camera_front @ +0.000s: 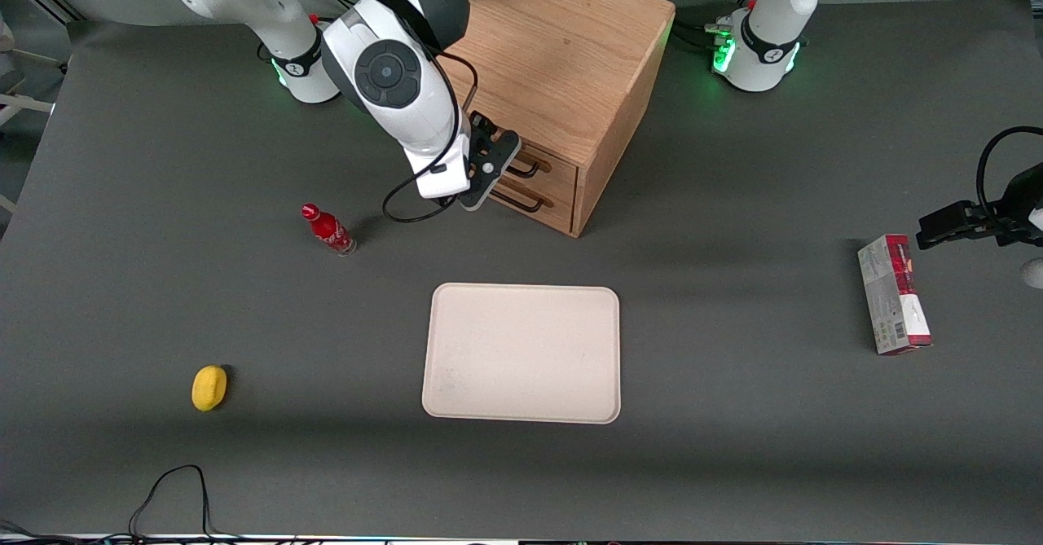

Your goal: Open upper drawer

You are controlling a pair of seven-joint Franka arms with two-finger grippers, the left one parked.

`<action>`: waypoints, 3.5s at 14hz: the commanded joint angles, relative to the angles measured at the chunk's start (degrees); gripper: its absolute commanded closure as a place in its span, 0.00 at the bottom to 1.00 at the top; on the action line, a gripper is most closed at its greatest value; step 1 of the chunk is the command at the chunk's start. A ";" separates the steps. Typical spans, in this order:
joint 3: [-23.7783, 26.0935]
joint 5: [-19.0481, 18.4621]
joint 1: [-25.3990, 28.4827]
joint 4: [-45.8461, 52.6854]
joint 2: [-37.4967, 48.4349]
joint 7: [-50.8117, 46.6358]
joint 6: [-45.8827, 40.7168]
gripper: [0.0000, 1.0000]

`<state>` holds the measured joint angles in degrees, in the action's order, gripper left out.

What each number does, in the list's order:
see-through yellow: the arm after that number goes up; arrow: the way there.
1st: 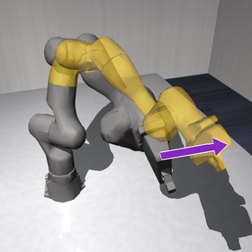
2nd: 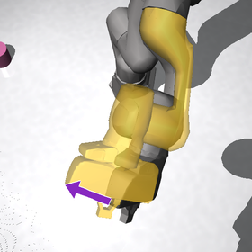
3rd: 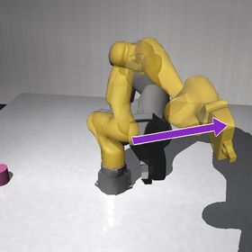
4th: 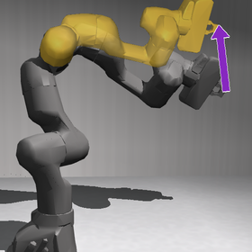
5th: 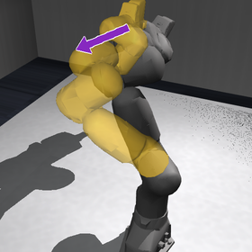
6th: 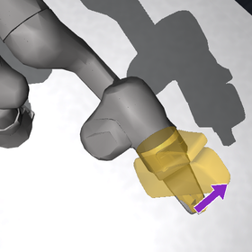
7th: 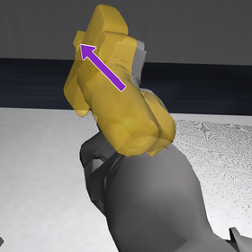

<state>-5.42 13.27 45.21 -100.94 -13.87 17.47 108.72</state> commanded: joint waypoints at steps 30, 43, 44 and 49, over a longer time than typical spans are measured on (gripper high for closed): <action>-0.38 -2.72 -9.60 16.19 -13.89 10.92 -0.86 0.00; -0.29 -2.46 -15.41 27.55 -20.94 13.46 -8.08 0.00; -0.29 -2.46 -15.76 27.64 -21.03 13.73 -8.08 0.00; -0.03 -2.20 -17.78 30.01 -22.52 13.91 -8.26 0.00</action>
<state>-5.92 11.15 28.65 -74.83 -34.05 30.13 102.17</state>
